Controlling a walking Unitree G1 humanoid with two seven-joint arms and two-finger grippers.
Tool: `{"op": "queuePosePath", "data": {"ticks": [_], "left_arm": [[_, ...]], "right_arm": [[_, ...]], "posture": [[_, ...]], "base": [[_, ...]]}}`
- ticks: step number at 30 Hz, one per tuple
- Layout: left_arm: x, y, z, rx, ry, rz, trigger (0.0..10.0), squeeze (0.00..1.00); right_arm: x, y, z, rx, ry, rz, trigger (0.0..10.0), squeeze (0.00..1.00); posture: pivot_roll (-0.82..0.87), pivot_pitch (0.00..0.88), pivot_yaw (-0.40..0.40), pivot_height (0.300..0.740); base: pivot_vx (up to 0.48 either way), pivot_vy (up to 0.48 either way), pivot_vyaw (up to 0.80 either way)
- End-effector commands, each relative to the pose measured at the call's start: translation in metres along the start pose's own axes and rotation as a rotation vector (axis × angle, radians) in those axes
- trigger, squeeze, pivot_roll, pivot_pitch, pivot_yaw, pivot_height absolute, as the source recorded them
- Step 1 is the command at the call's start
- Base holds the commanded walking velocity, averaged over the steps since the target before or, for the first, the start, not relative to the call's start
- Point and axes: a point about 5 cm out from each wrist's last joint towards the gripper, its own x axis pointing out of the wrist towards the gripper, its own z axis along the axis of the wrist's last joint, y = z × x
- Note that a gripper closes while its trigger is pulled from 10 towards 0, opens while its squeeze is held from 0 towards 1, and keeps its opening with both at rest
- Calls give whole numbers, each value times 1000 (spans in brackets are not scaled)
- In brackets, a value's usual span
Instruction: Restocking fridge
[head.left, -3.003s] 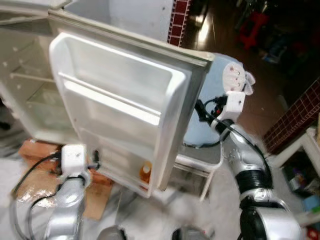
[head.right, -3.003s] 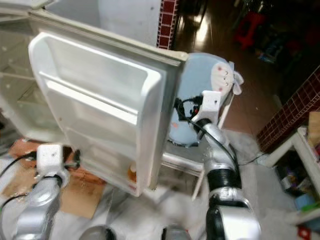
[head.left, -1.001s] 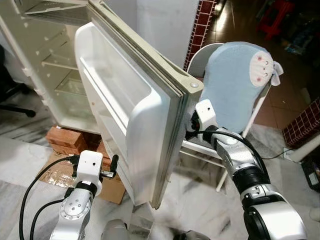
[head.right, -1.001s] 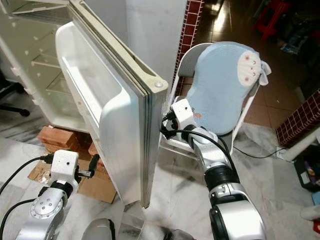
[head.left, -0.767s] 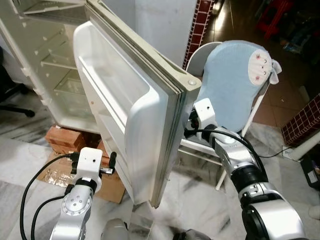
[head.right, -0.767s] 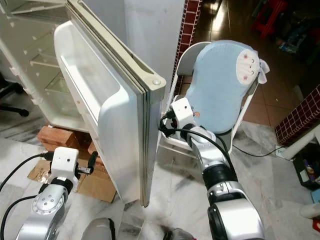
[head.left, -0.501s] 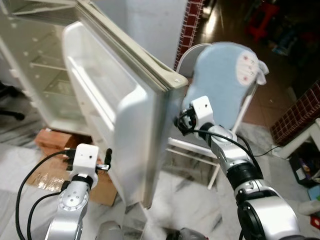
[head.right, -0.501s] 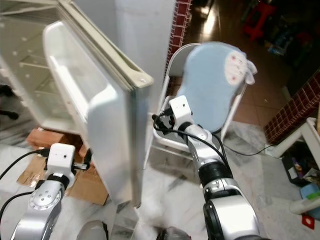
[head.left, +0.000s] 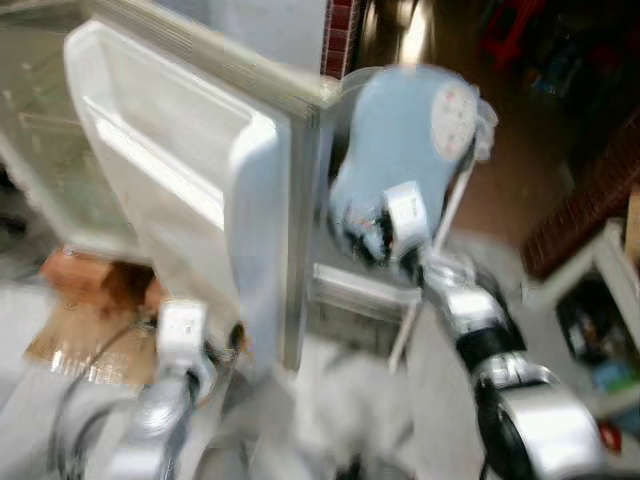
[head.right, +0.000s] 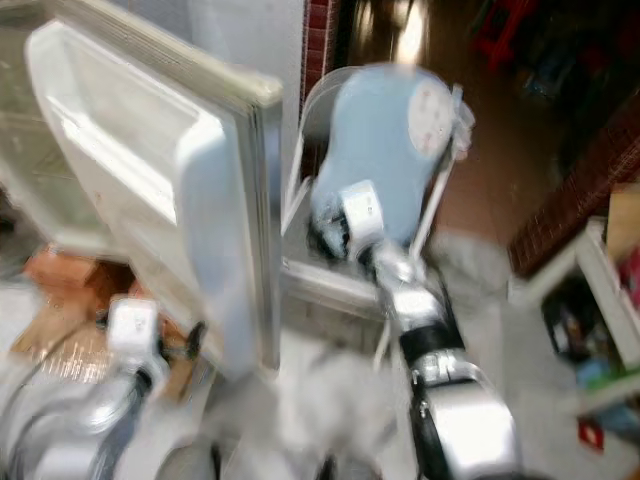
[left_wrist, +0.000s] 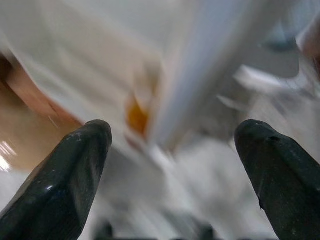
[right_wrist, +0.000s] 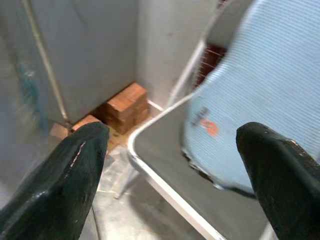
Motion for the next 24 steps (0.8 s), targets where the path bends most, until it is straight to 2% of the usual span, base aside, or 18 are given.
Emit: {"op": "queuePosePath", "data": {"ticks": [1, 2, 3, 6, 7, 8, 9, 10, 11, 12, 13, 15, 16, 17, 20, 22, 24], "left_arm": [[-3, 17, -4, -55, 30, 86, 10000, 0], [-4, 26, -10, -155, 46, 141, 10000, 0], [-4, 31, -13, -212, 57, 173, 10000, 0], [-5, 43, -18, -264, 52, 208, 10000, 0], [-5, 46, -18, -227, 49, 209, 10000, 0], [-7, 52, -19, -100, 72, 218, 10000, 0], [-7, 52, -19, -100, 72, 218, 10000, 0], [-6, 59, -24, -17, 97, 235, 10000, 0], [-6, 59, -24, -17, 97, 235, 10000, 0], [-6, 70, -32, 32, 125, 271, 10000, 0], [-6, 70, -32, 32, 125, 271, 10000, 0], [-6, 93, -49, -6, 175, 362, 10000, 0], [-6, 93, -49, -6, 175, 362, 10000, 0], [-8, 101, -58, -16, 225, 409, 10000, 0], [-10, 107, -68, -4, 269, 445, 10000, 0], [-13, 112, -83, 14, 337, 466, 10000, 0], [-12, 115, -88, 13, 326, 478, 10000, 0]], "right_arm": [[6, 6, 13, 3, -37, 8, 10000, 0], [9, 8, 18, 5, -51, 2, 10000, 0], [11, 9, 22, 8, -63, -3, 10000, 0], [16, 12, 33, 21, -90, -14, 10000, 0], [17, 13, 35, 25, -93, -19, 10000, 0], [21, 14, 39, 39, -92, -43, 10000, 0], [21, 14, 39, 39, -92, -43, 10000, 0], [23, 14, 43, 56, -91, -75, 10000, 0], [23, 14, 43, 56, -91, -75, 10000, 0], [26, 14, 48, 73, -97, -116, 10000, 0], [26, 14, 48, 73, -97, -116, 10000, 0], [29, 12, 61, 107, -126, -178, 10000, 0], [29, 12, 61, 107, -126, -178, 10000, 0], [28, 8, 63, 117, -131, -218, 10000, 0], [27, 3, 64, 134, -133, -266, 10000, 0], [27, -2, 63, 140, -129, -318, 10000, 0], [26, -4, 63, 151, -125, -354, 10000, 0]], "posture": [[160, 92, -70, 740], [159, 96, -70, 740], [163, 94, -71, 740], [169, 89, -76, 740], [165, 90, -80, 740], [170, 84, -89, 740], [170, 84, -89, 740], [172, 82, -92, 740], [172, 82, -92, 740], [173, 77, -98, 740], [173, 77, -98, 740], [181, 74, -108, 740], [181, 74, -108, 740], [185, 75, -115, 740], [195, 81, -122, 740], [197, 83, -124, 740], [201, 88, -125, 740]], "base": [[0, 0, 0], [0, 0, 0], [0, 0, 0], [0, 0, 0], [0, 0, 0], [0, 0, 0], [0, 0, 0], [0, 0, 0], [0, 0, 0], [0, 0, 0], [0, 0, 0], [0, 0, 0], [0, 0, 0], [0, 0, 0], [0, 0, 0], [0, 0, 0], [0, 0, 0]]}}
